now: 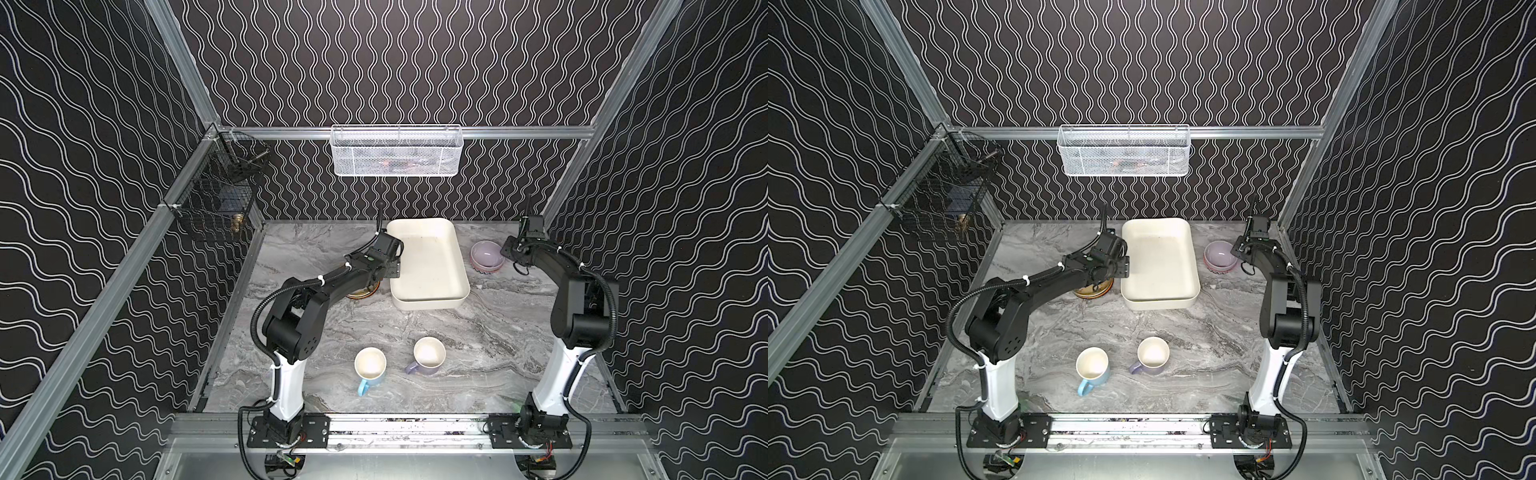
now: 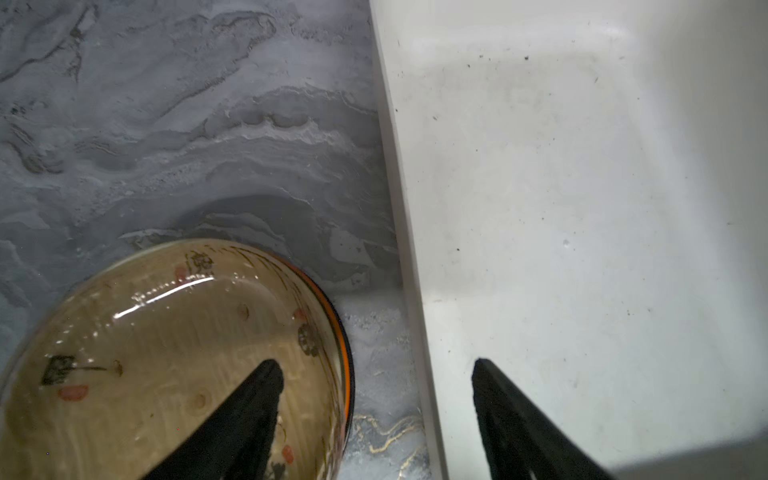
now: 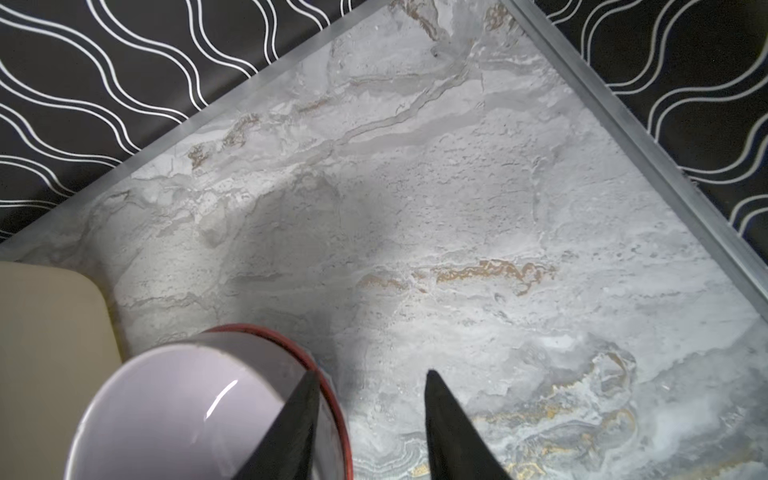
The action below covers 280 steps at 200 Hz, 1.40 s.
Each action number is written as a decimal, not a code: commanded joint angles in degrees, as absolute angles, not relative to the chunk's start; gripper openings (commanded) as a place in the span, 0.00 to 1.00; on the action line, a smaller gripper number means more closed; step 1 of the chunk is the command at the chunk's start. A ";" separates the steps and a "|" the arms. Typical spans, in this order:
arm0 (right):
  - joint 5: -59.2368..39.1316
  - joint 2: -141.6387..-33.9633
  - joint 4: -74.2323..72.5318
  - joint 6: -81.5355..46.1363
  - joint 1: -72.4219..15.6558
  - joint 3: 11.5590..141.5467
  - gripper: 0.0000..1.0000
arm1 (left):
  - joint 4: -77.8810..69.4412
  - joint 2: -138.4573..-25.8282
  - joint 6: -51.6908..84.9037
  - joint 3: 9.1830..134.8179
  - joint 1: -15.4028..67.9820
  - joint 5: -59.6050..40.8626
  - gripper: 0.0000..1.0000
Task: Place the mixed dishes into the plastic bin
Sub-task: 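Reach the left gripper to the white bin while the right approaches the lavender bowl, then grip the bin wall with the left gripper while the right grasps the lavender bowl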
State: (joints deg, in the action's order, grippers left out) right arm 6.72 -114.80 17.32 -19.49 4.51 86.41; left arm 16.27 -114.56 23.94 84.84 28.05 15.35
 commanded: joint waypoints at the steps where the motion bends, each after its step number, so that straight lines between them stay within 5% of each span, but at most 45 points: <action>1: 4.46 -115.20 17.63 -19.78 4.62 85.98 0.42 | 18.28 -115.57 24.96 85.43 28.46 15.56 0.75; 136: -2.45 -109.07 19.16 -20.13 4.60 84.73 0.50 | 18.77 -117.22 25.21 85.44 30.12 13.06 0.60; 205: -6.47 -109.41 20.55 -19.91 4.09 85.14 0.48 | 19.49 -117.87 25.08 85.02 31.03 12.44 0.25; 280: -6.92 -111.06 23.03 -19.54 3.54 85.48 0.46 | 20.64 -115.55 24.88 81.59 32.16 13.15 0.14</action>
State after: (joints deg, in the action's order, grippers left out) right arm -6.48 -110.89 21.87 -19.84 3.57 85.52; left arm 19.51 -116.46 24.27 82.43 31.64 12.47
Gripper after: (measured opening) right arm 0.465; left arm 0.151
